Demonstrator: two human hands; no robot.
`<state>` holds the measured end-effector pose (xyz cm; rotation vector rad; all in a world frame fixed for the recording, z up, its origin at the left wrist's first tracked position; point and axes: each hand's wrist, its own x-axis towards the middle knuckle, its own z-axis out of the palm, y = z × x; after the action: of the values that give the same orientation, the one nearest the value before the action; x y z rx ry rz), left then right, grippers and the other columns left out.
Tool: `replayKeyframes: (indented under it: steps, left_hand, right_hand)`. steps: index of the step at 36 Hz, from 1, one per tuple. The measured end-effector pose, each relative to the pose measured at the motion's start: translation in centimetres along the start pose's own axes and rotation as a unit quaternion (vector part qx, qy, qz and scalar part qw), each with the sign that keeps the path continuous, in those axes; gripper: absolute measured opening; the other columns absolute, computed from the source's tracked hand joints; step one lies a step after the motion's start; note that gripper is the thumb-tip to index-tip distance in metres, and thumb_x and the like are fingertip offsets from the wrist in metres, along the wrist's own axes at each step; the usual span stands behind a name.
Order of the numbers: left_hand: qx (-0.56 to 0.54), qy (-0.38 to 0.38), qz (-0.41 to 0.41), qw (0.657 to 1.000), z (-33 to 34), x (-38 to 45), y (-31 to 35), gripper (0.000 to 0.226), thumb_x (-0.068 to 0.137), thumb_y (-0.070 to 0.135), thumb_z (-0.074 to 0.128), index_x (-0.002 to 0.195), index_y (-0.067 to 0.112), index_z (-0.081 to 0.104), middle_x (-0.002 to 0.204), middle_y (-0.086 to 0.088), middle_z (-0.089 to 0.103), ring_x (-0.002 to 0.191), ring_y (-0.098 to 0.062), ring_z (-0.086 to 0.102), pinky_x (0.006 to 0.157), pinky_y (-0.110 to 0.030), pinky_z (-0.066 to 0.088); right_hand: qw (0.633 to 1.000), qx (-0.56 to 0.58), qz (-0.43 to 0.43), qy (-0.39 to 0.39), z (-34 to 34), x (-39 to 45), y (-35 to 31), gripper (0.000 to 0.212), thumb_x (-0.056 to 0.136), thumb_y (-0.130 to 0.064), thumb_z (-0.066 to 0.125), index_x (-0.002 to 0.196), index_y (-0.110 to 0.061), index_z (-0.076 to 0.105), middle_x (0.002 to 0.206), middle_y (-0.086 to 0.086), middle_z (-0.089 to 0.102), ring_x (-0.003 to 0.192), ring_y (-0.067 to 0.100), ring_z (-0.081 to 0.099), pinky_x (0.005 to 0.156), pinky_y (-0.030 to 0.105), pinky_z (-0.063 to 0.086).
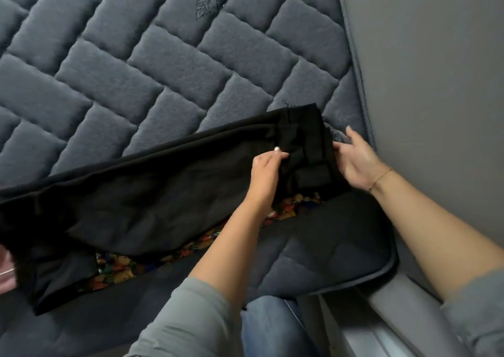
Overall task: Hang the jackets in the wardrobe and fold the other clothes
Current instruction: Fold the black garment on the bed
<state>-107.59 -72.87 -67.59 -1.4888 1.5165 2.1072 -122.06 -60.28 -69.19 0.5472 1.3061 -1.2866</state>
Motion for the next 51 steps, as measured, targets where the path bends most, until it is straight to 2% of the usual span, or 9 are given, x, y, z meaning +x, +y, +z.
replayKeyframes:
  steps: [5, 8, 12, 17, 25, 28, 31, 36, 51]
  left_hand:
    - [-0.174, -0.09, -0.093, 0.976, -4.8, -1.6, 1.7, 0.04, 0.101, 0.047, 0.032, 0.118, 0.021, 0.058, 0.114, 0.002, 0.062, 0.101, -0.008, 0.06, 0.086, -0.027, 0.043]
    - [-0.22, -0.09, -0.084, 0.968, -8.2, -3.1, 1.8, 0.053, 0.102, 0.051, 0.027, 0.136, 0.017, 0.049, 0.118, 0.009, 0.062, 0.099, 0.007, 0.063, 0.075, -0.018, 0.052]
    - [-0.275, -0.095, -0.096, 0.952, -11.8, -4.7, 0.8, 0.066, 0.079, 0.067, 0.048, 0.117, 0.018, 0.07, 0.119, -0.014, 0.067, 0.11, -0.029, 0.065, 0.084, -0.039, 0.056]
    - [-0.279, -0.083, -0.054, 0.955, -15.9, -5.5, -1.3, 0.07, 0.08, 0.07, 0.051, 0.128, 0.019, 0.062, 0.127, -0.015, 0.063, 0.117, -0.029, 0.061, 0.087, -0.04, 0.055]
    - [-0.092, 0.08, 0.06, 0.991, -16.9, -4.6, -3.7, 0.031, 0.082, 0.012, 0.075, 0.108, 0.019, 0.061, 0.099, 0.003, 0.072, 0.098, -0.013, 0.067, 0.081, -0.024, 0.055]
    - [-0.11, 0.065, 0.084, 0.988, -18.1, -5.1, -3.6, 0.025, 0.08, 0.009, 0.076, 0.099, 0.021, 0.064, 0.096, 0.001, 0.073, 0.094, -0.014, 0.069, 0.081, -0.028, 0.055]
    - [-0.169, 0.046, 0.109, 0.978, -21.3, -6.8, -2.9, 0.024, 0.08, 0.008, 0.074, 0.1, 0.019, 0.066, 0.097, 0.001, 0.075, 0.093, -0.013, 0.07, 0.073, -0.023, 0.054]
    - [-0.213, 0.081, 0.116, 0.967, -31.1, -11.4, -3.1, 0.025, 0.073, 0.008, 0.076, 0.095, 0.016, 0.069, 0.094, -0.003, 0.075, 0.085, -0.015, 0.071, 0.067, -0.022, 0.055]
    - [-0.078, 0.237, 0.046, 0.967, -49.9, -8.6, -15.0, 0.027, 0.085, -0.004, 0.066, 0.106, 0.01, 0.06, 0.093, 0.004, 0.071, 0.086, -0.009, 0.065, 0.077, -0.018, 0.052]
  right_hand:
    - [0.994, 0.025, 0.013, -0.104, 2.5, -2.2, 0.3, 0.079, 0.095, -0.062, 0.015, 0.082, -0.015, 0.077, 0.081, 0.006, 0.073, 0.075, 0.018, 0.066, 0.073, 0.028, 0.049]
    - [0.987, -0.014, -0.004, -0.163, 5.8, -3.2, 1.9, 0.081, 0.096, -0.057, 0.008, 0.092, -0.017, 0.078, 0.088, 0.009, 0.075, 0.083, 0.018, 0.067, 0.082, 0.027, 0.048]
    - [0.976, -0.12, -0.057, -0.174, 11.1, -3.3, 5.5, 0.068, 0.101, -0.047, 0.004, 0.118, -0.017, 0.063, 0.086, 0.008, 0.074, 0.09, 0.017, 0.061, 0.09, 0.027, 0.041]
    - [0.952, -0.242, -0.093, -0.162, 16.1, -2.8, 9.0, 0.049, 0.102, -0.049, 0.014, 0.121, -0.032, 0.055, 0.089, -0.006, 0.073, 0.089, 0.005, 0.061, 0.107, 0.033, 0.029]
    - [0.914, -0.341, -0.203, -0.078, 18.0, -2.9, 9.6, 0.034, 0.104, -0.019, 0.032, 0.121, -0.017, 0.061, 0.088, 0.002, 0.065, 0.084, 0.008, 0.056, 0.087, 0.021, 0.041]
    - [0.839, -0.436, -0.325, 0.014, 17.8, -3.5, 9.6, 0.02, 0.096, -0.007, 0.053, 0.112, -0.01, 0.065, 0.101, 0.005, 0.058, 0.095, 0.012, 0.056, 0.09, 0.023, 0.042]
    - [0.726, -0.538, -0.423, 0.068, 18.5, -4.0, 10.0, 0.043, 0.086, -0.013, 0.07, 0.127, -0.008, 0.059, 0.128, 0.013, 0.049, 0.121, 0.017, 0.044, 0.109, 0.02, 0.029]
    - [0.625, -0.623, -0.471, 0.002, 24.1, -4.0, 12.6, 0.062, 0.091, -0.042, 0.054, 0.145, -0.018, 0.036, 0.155, 0.008, 0.026, 0.143, 0.026, 0.024, 0.118, 0.046, 0.02]
    - [0.386, -0.828, -0.399, 0.079, 37.6, 4.9, 25.6, 0.073, 0.087, -0.067, 0.028, 0.151, -0.033, 0.019, 0.16, -0.001, 0.017, 0.147, 0.022, 0.01, 0.108, 0.07, -0.001]
